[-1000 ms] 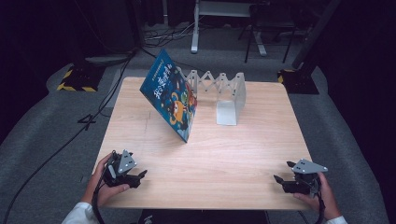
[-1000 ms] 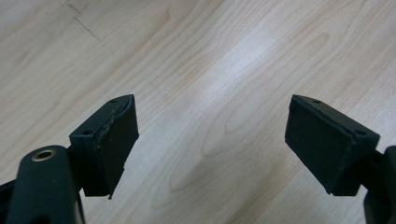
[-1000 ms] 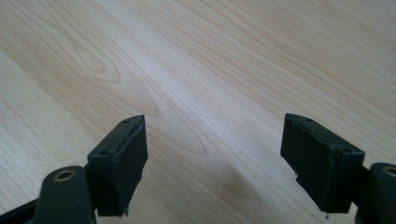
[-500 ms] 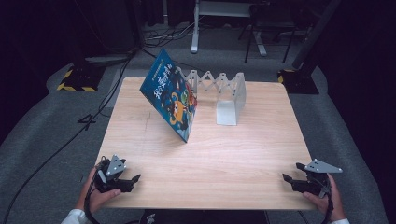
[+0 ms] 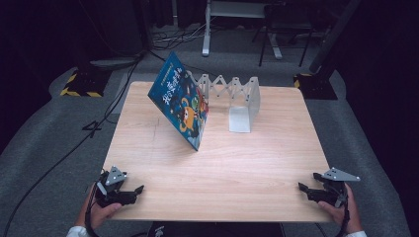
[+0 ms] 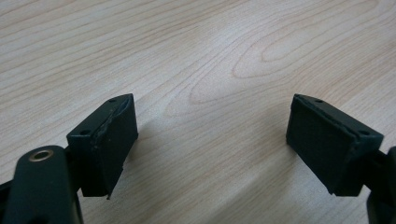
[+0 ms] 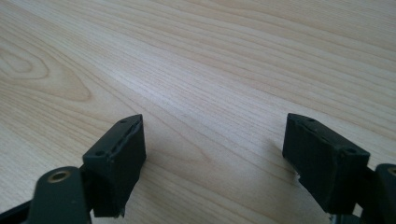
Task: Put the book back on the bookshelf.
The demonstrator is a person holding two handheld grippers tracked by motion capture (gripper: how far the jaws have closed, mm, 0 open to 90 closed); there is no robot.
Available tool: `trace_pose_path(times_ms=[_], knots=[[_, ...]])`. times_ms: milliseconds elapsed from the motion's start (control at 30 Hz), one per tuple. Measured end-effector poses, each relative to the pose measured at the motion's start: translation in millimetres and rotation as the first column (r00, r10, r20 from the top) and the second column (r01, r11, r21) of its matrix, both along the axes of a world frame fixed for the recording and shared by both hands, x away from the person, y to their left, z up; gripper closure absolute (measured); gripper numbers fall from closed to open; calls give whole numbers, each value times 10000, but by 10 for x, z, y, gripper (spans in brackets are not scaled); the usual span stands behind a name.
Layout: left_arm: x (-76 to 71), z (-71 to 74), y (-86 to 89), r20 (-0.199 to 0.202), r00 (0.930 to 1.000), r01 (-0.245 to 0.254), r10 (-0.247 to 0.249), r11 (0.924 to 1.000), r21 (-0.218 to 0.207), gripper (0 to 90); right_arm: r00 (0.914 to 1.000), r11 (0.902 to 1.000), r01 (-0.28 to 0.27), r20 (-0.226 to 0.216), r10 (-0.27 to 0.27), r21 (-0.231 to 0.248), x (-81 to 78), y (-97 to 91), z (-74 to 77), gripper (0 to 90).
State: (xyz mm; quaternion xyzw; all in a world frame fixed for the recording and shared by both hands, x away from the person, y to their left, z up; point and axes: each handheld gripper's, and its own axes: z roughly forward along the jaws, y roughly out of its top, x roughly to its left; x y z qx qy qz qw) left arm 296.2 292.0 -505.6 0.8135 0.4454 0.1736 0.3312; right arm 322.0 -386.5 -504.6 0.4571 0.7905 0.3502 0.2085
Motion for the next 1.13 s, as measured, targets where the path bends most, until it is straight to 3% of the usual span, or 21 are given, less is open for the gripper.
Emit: trace_pose_path(times_ms=[1133], knots=[[29, -2, 3, -2, 9996, -279, 279, 9996, -6, 164, 10000, 10000, 76, 8, -76, -3, 4, -4, -2, 203]])
